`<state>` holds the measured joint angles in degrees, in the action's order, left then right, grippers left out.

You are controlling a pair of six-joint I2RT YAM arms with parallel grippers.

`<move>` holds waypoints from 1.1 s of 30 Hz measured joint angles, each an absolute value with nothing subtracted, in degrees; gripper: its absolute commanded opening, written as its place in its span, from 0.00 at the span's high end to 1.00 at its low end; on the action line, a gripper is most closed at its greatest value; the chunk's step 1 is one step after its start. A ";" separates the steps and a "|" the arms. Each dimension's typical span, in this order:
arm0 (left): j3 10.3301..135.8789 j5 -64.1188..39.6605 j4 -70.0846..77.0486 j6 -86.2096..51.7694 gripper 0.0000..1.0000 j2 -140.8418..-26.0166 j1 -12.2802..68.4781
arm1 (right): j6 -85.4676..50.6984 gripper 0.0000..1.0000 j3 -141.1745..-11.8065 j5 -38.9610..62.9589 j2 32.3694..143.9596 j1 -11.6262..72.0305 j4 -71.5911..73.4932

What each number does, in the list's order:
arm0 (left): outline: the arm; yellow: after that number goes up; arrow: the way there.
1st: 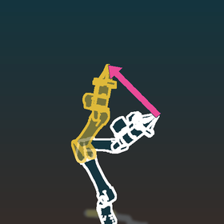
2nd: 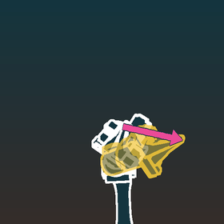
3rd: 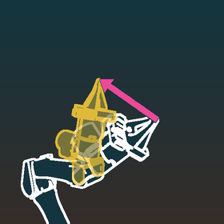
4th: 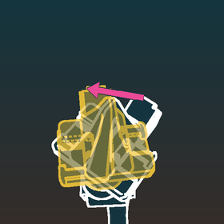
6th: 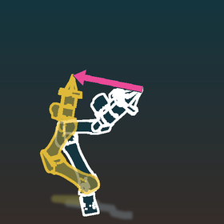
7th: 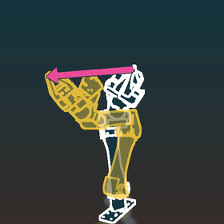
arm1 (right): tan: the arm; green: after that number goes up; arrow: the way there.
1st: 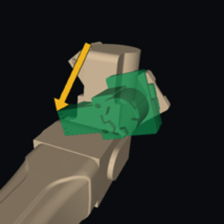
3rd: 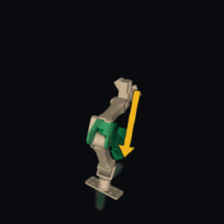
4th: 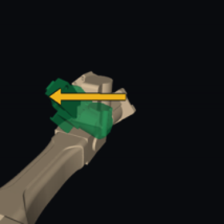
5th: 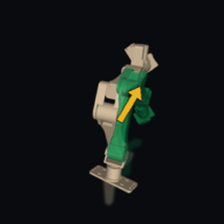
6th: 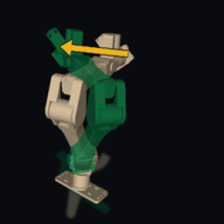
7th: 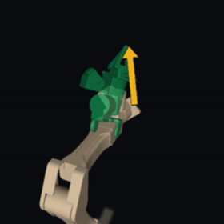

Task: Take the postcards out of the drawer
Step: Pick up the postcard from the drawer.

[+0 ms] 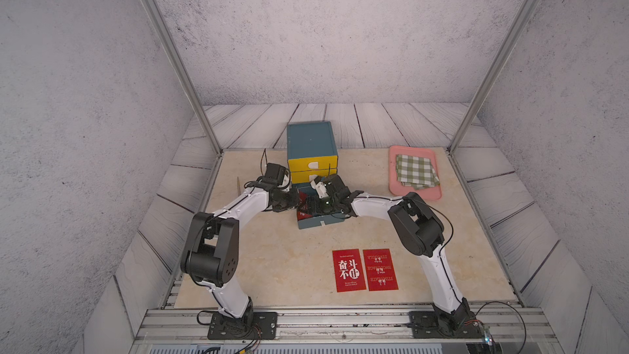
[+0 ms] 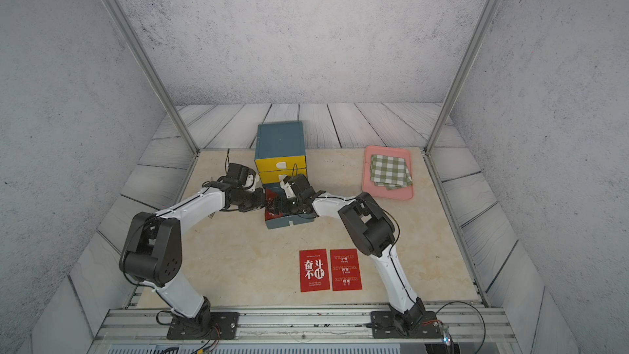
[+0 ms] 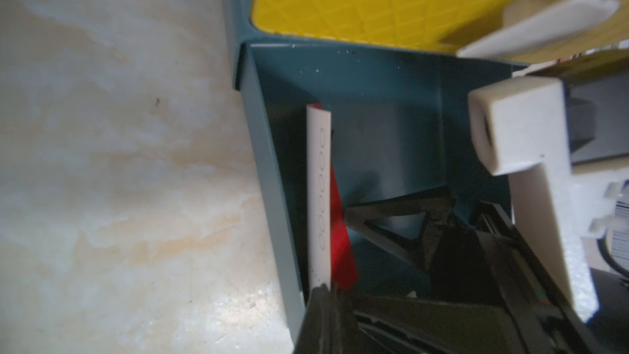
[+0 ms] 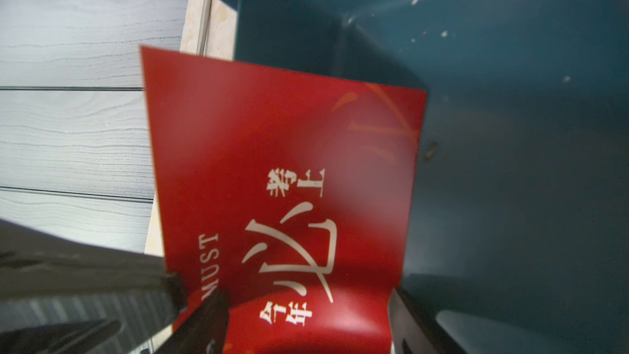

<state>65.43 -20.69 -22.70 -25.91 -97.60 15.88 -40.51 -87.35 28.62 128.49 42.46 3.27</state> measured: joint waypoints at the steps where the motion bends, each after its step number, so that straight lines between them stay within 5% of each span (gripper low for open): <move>1: 65.43 -20.71 -22.61 -25.91 1.00 -97.60 15.90 | -40.51 0.22 -87.15 28.60 128.31 42.48 3.22; 33: 68.60 -25.15 -23.59 -28.29 1.00 -93.08 17.28 | -35.97 0.16 -83.48 25.08 115.52 40.64 -11.00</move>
